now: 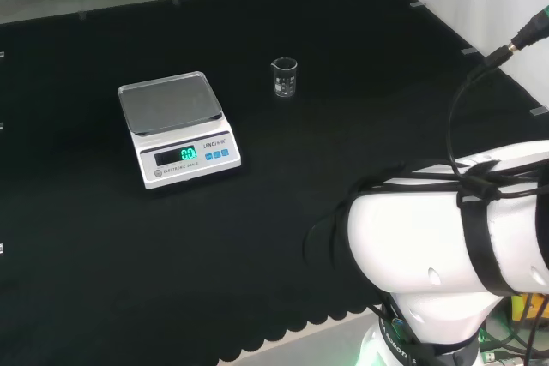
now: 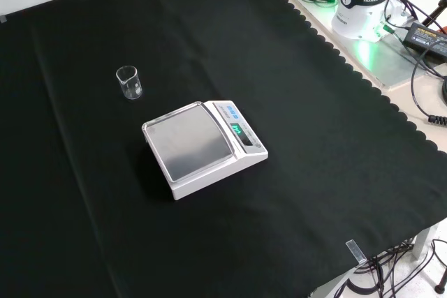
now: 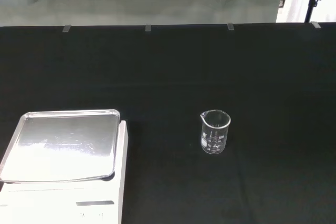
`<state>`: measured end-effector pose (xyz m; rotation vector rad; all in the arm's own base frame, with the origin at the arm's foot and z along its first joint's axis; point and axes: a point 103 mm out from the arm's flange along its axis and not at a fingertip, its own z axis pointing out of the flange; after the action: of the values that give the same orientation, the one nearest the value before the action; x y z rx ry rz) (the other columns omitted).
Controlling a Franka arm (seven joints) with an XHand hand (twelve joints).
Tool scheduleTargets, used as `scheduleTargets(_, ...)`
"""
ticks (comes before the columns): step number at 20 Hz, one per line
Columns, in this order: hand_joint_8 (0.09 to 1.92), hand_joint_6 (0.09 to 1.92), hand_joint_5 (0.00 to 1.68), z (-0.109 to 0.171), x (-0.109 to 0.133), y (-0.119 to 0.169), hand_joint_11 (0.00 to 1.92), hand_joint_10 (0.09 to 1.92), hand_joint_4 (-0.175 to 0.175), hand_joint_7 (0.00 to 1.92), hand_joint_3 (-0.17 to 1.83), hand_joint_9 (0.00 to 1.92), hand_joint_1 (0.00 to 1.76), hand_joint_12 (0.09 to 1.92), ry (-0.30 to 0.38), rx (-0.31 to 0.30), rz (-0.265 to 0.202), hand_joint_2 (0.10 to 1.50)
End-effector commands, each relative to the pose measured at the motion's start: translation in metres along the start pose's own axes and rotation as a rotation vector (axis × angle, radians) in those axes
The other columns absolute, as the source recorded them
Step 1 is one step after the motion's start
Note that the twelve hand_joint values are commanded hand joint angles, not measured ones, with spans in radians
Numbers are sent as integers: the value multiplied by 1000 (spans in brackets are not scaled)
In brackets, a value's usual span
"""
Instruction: Pick up the beaker.
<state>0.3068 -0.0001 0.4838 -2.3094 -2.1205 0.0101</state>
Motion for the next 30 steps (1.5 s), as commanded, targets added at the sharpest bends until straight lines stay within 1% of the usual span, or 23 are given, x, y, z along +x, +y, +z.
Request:
scheduleTargets(1,99,87,77,0,1,3,253,87,-157,167,311,344,193,1280,-12,4,-3,865)
scheduleTargets(2,87,87,39,-1,2,6,150,87,-155,105,290,251,148,1361,-14,12,-5,873)
scheduleTargets(4,87,87,8,-3,3,11,68,87,-153,56,271,177,111,1429,-15,22,-16,879)
scheduleTargets(8,87,87,0,-2,5,22,50,87,-152,48,262,161,98,1454,-22,39,-32,884)
scheduleTargets(10,87,87,0,3,7,32,53,87,-152,52,259,164,97,1457,-37,60,-34,885)
scheduleTargets(12,87,87,0,12,7,44,55,87,-153,55,256,168,96,1459,-47,91,-30,887)
scheduleTargets(17,87,87,24,36,7,80,56,87,-154,71,250,171,101,1460,-58,147,-49,889)
scheduleTargets(19,87,87,31,50,2,96,55,87,-155,77,246,174,104,1461,-67,163,-50,890)
scheduleTargets(23,87,87,40,74,-11,125,55,87,-154,83,240,178,106,1461,-56,199,-61,892)
scheduleTargets(29,87,87,58,104,-30,166,55,87,-156,85,233,179,112,1460,-45,228,-82,894)
scheduleTargets(30,87,87,63,110,-33,173,54,87,-156,86,231,179,115,1460,-52,231,-82,894)
